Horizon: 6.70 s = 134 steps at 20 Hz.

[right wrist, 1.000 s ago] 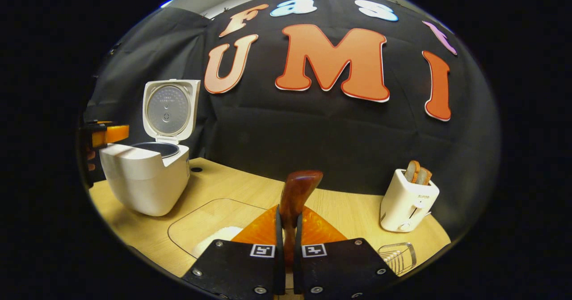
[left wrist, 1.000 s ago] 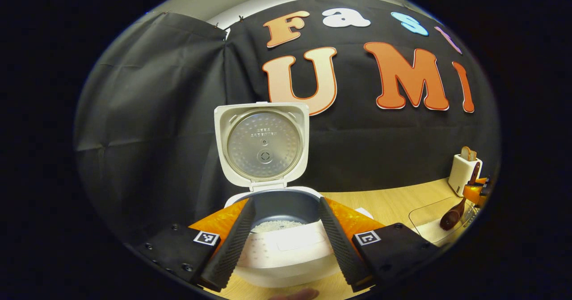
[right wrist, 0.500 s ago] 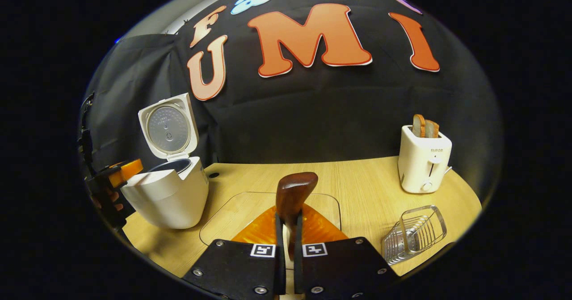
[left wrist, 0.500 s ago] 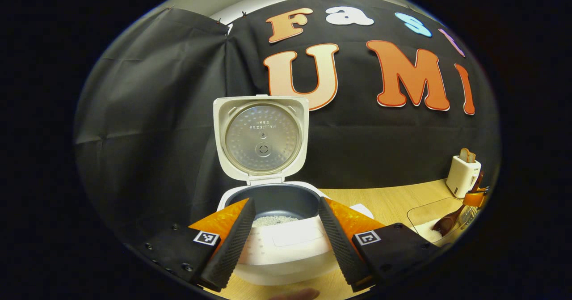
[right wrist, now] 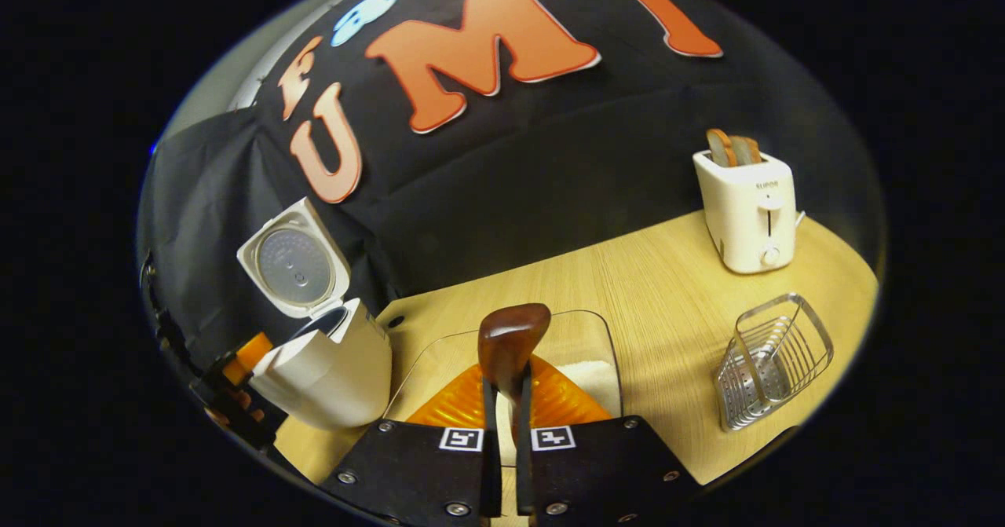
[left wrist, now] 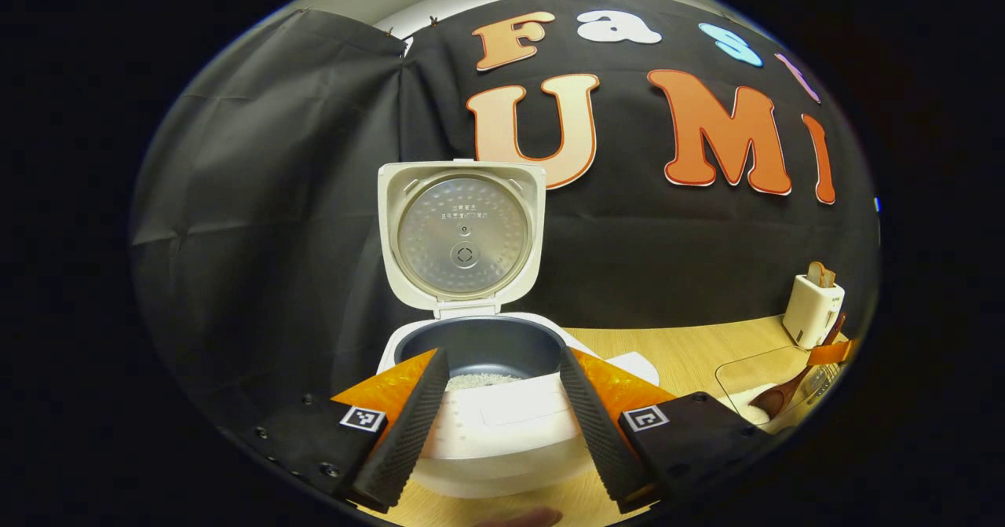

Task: Close the left gripper, press the button to open the rice cooker; take a wooden spoon from the chopstick holder with the right hand, scoop a spoonful of rice and pour it into the rice cooker, then put the wooden spoon back into the chopstick holder.

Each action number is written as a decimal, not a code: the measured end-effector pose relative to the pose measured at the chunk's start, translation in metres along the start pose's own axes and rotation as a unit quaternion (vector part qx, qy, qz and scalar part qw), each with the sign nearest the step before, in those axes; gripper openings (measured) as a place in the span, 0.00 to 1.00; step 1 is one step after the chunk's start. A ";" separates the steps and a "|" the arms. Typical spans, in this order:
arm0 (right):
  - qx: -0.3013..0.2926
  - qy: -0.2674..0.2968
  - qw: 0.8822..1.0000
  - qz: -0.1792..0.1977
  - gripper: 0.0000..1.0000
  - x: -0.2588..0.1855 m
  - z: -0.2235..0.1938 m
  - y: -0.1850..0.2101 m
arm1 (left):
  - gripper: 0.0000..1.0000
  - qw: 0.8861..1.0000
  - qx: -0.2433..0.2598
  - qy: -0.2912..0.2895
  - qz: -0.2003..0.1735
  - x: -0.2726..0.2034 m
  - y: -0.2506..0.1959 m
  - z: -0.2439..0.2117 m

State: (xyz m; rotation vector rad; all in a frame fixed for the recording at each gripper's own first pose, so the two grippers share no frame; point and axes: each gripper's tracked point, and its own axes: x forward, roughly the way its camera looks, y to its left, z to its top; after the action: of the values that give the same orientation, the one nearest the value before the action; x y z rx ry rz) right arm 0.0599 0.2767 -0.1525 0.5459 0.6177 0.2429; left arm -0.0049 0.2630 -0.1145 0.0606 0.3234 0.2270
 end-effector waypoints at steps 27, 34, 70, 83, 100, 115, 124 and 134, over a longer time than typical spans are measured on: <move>0.241 -0.002 0.969 0.048 0.07 0.023 0.009 0.008 | 0.93 1.000 -0.014 -0.006 0.012 -0.012 0.023 -0.003; 0.337 -0.029 0.936 0.099 0.07 0.010 0.043 0.014 | 0.93 1.000 -0.017 -0.015 0.013 -0.015 0.019 0.004; 0.186 -0.071 0.946 0.257 0.07 0.092 0.153 0.308 | 0.94 0.997 -0.020 -0.019 0.078 -0.036 0.091 -0.002; -0.036 -0.059 0.971 0.230 0.07 0.178 0.074 0.377 | 0.93 0.994 -0.030 -0.008 0.103 -0.039 0.128 -0.017; -0.303 -0.139 0.900 0.280 0.07 0.175 0.073 0.398 | 0.94 0.993 -0.023 -0.015 0.111 -0.039 0.136 -0.010; -0.389 -0.184 0.855 0.289 0.07 0.137 0.100 0.380 | 0.93 0.994 -0.010 -0.040 0.096 -0.054 0.098 0.020; -0.224 -0.122 0.933 0.252 0.07 0.101 0.147 0.275 | 0.92 0.997 -0.013 -0.050 0.064 -0.055 0.054 0.029; -0.160 -0.151 0.963 0.153 0.07 0.041 0.199 0.136 | 0.94 0.998 -0.009 -0.057 0.020 -0.047 0.001 0.039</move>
State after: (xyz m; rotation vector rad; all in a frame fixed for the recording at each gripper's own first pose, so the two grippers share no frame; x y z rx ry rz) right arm 0.2053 0.3238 0.0383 0.3521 0.1863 0.5307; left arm -0.0361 0.2528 -0.0633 0.0623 0.2074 0.2649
